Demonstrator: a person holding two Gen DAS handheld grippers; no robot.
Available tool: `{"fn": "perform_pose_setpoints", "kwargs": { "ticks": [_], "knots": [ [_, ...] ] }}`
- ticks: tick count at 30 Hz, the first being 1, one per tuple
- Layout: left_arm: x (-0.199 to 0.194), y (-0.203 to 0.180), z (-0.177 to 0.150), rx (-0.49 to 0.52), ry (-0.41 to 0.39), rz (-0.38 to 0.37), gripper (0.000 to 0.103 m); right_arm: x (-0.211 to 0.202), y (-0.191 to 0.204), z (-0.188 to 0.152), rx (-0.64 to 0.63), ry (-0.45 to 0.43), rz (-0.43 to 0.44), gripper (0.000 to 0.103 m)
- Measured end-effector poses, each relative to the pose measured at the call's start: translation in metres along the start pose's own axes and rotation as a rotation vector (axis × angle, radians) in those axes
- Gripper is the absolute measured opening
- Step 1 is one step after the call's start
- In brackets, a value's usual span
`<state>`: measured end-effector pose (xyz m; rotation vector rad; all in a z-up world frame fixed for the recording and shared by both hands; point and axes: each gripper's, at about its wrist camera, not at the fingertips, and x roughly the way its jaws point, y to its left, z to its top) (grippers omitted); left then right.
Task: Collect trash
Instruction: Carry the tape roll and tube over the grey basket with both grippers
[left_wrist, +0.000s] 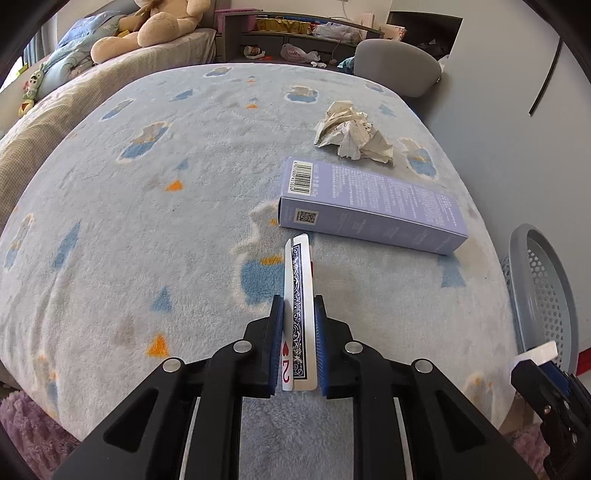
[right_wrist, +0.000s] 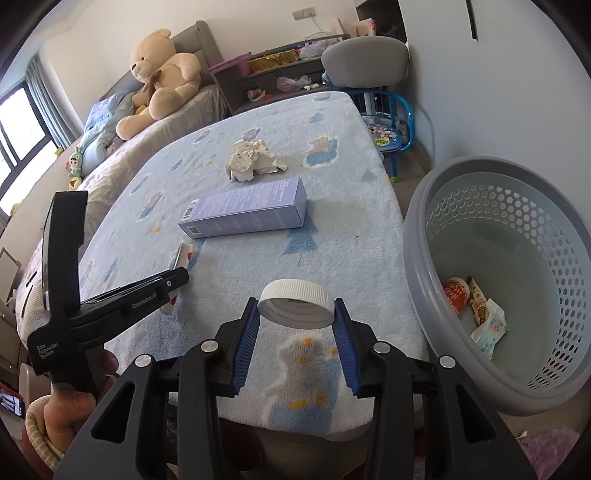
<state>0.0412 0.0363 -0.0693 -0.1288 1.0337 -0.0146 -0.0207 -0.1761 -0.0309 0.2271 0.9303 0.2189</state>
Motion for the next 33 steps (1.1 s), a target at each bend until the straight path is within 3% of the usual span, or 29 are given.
{"fn": "perform_pose_setpoints", "kwargs": {
  "ticks": [16,33],
  "knots": [
    [-0.072,-0.024,-0.02,0.097,-0.124,-0.043,0.016,-0.029,-0.003,0.001,-0.011,-0.051,-0.011,0.04],
    [-0.093,-0.083,-0.024,0.204,-0.156,-0.113,0.016,-0.076,-0.054,0.004,0.044,-0.137,-0.076,0.04]
  ]
}}
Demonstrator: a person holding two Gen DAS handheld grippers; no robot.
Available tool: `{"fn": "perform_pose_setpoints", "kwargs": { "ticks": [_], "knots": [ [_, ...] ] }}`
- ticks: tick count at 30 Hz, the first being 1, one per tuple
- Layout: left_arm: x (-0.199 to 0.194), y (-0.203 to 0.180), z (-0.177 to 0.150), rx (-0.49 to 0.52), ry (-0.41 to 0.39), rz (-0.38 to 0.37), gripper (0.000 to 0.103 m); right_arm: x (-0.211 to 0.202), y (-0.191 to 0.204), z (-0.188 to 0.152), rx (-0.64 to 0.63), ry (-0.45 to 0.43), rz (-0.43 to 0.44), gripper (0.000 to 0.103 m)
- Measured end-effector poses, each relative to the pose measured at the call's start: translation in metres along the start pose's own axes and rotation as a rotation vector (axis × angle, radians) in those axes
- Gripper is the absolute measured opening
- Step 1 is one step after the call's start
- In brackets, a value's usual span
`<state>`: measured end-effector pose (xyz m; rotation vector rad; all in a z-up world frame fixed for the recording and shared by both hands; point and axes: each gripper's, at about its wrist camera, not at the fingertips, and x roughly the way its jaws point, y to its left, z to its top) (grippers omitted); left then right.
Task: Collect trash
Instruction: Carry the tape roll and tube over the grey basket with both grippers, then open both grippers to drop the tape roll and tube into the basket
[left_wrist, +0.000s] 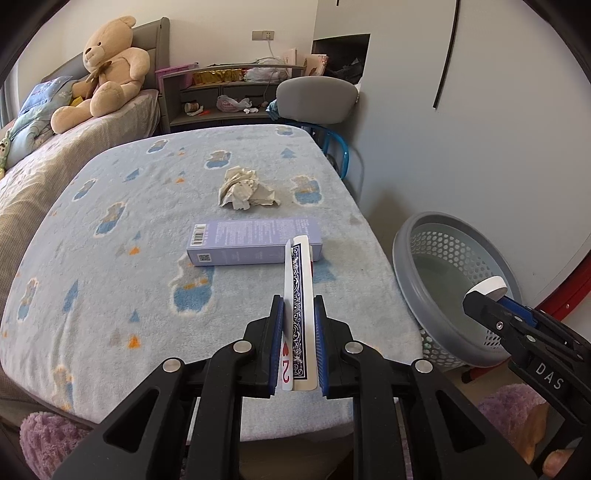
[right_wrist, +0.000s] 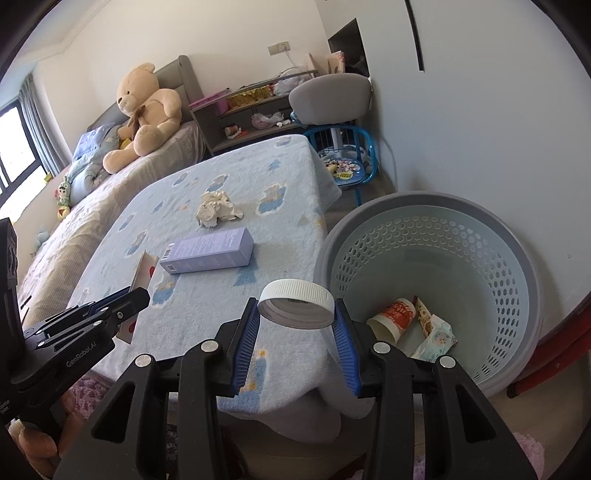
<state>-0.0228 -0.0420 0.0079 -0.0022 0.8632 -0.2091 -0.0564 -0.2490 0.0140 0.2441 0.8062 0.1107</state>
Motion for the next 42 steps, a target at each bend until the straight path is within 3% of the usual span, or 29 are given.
{"fn": "perform_pose_setpoints", "kwargs": {
  "ticks": [12,29,42],
  "knots": [
    [0.01,-0.06,0.011,0.079,0.005,-0.08,0.016,-0.018,-0.052,0.006,0.056,-0.038,-0.067,0.04],
    [0.057,-0.13,0.032,0.169,0.061,-0.183,0.016,-0.013,-0.113,0.012,0.129,-0.035,-0.16,0.04],
    [0.071,-0.164,0.038,0.215,0.07,-0.195,0.016,-0.007,-0.138,0.017,0.139,-0.026,-0.176,0.04]
  ]
}}
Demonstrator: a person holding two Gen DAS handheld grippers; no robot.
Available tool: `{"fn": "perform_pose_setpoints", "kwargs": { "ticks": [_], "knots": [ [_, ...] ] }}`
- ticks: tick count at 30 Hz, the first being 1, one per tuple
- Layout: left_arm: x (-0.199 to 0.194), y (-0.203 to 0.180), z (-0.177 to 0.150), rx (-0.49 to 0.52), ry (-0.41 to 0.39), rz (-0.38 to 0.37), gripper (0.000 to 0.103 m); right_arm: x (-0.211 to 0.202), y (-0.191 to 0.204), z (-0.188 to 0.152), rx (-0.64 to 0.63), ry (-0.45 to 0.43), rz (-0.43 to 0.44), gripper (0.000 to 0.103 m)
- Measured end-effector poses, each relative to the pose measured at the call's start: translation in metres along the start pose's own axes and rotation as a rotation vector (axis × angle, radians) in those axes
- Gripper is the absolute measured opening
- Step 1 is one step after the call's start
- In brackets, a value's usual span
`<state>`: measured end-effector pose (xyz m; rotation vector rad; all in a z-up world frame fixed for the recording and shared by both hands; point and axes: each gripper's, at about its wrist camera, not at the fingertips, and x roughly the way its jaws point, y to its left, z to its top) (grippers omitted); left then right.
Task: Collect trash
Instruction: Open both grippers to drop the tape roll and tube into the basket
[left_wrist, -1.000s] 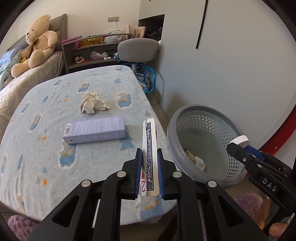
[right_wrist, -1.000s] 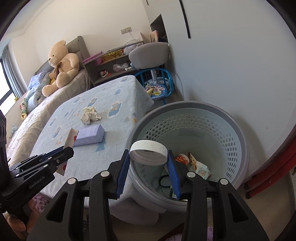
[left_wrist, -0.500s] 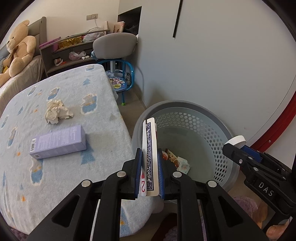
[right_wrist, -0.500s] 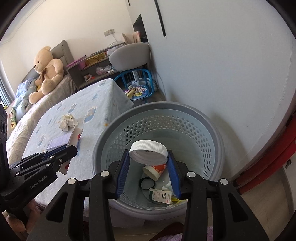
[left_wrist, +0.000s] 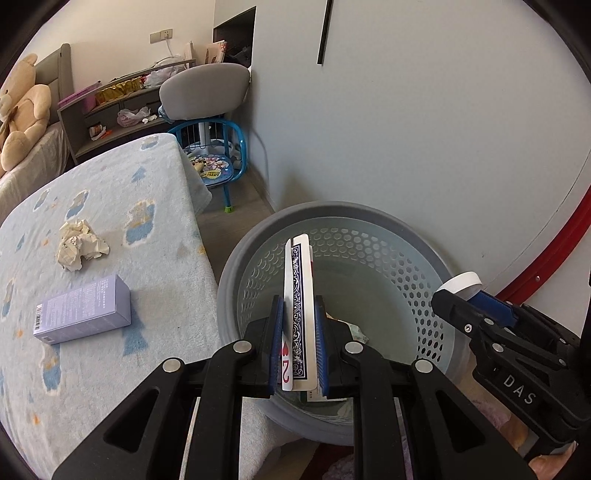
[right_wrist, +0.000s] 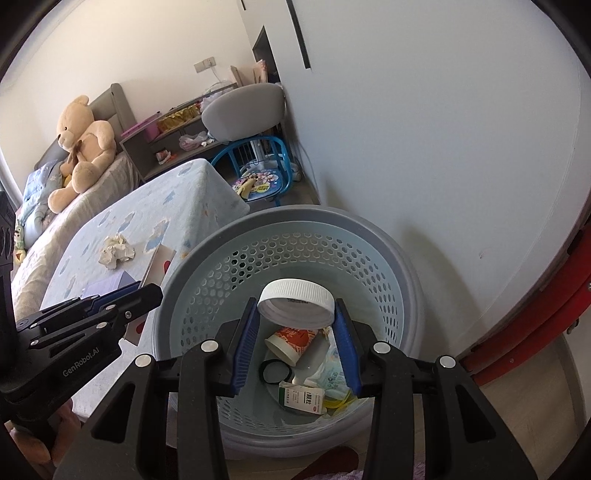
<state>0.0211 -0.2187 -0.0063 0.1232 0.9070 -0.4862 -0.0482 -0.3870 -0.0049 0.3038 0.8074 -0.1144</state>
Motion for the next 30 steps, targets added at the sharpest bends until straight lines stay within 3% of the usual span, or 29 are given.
{"fn": "perform_pose_setpoints", "kwargs": {
  "ticks": [13,14,18,21,30],
  "knots": [
    [-0.001,-0.006,0.007,0.002,-0.008,-0.009,0.016,0.003,-0.006,0.001,0.013,0.001,-0.016,0.041],
    [-0.002,-0.005,0.007,0.001,-0.008,-0.009,0.018,0.002,-0.007,0.002,0.012,-0.002,-0.02,0.041],
    [-0.007,-0.002,0.007,-0.011,-0.025,0.002,0.045,-0.004,-0.01,0.002,0.024,-0.025,-0.022,0.059],
    [-0.01,0.0,0.007,-0.017,-0.033,0.013,0.052,-0.007,-0.011,0.002,0.033,-0.034,-0.022,0.064],
    [-0.019,0.004,0.005,-0.025,-0.049,0.02,0.056,-0.009,-0.004,0.003,0.028,-0.026,-0.011,0.064]
  ]
}}
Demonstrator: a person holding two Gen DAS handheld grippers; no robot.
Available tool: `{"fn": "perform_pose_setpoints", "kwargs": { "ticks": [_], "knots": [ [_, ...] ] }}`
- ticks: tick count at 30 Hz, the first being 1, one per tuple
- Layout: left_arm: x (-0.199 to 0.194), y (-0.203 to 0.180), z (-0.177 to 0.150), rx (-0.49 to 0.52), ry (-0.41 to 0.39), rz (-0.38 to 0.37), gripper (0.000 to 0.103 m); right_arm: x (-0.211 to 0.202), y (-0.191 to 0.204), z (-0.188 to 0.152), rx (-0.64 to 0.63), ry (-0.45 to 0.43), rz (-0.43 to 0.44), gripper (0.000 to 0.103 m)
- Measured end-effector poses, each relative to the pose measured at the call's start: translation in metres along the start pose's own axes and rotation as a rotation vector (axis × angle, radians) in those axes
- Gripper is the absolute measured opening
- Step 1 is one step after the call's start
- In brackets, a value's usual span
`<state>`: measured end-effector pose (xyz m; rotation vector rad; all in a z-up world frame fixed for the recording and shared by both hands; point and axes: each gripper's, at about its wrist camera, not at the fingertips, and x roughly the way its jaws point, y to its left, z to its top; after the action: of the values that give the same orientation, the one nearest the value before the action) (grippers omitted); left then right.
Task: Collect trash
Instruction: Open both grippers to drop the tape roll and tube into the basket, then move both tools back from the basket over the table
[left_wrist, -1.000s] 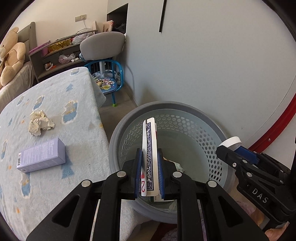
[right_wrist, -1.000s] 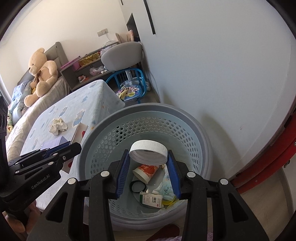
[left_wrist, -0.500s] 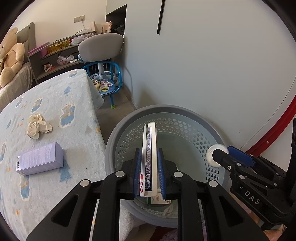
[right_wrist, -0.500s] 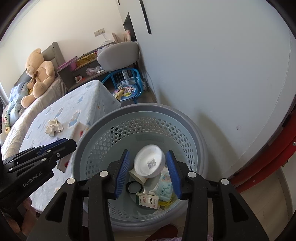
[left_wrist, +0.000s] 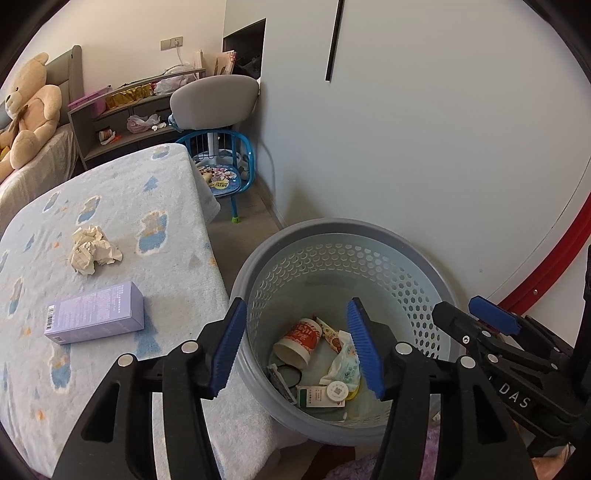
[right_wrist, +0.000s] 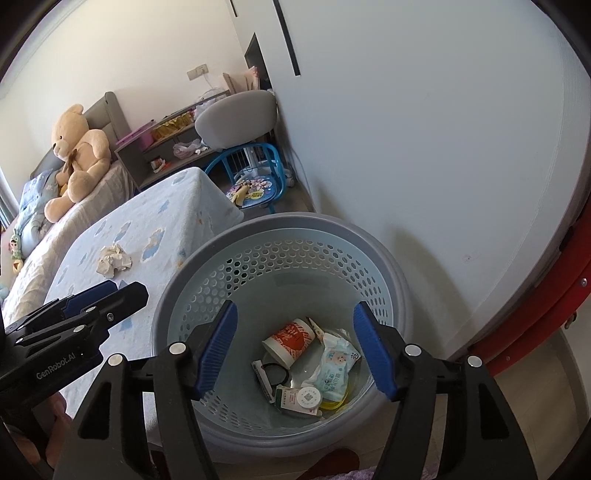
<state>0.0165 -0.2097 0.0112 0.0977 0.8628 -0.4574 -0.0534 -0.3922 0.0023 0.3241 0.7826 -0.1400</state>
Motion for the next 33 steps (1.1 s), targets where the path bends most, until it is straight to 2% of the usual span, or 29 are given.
{"fn": "perform_pose_setpoints", "kwargs": {
  "ticks": [15,33],
  "knots": [
    [-0.029,0.033,-0.012,-0.061,-0.04,0.025,0.063,-0.011,0.028,-0.005,-0.027,-0.003,0.04,0.07],
    [-0.07,0.116,-0.046,-0.183,-0.07,0.127,0.065,-0.011,0.107,-0.015,-0.134,0.012,0.122,0.073]
  ]
}}
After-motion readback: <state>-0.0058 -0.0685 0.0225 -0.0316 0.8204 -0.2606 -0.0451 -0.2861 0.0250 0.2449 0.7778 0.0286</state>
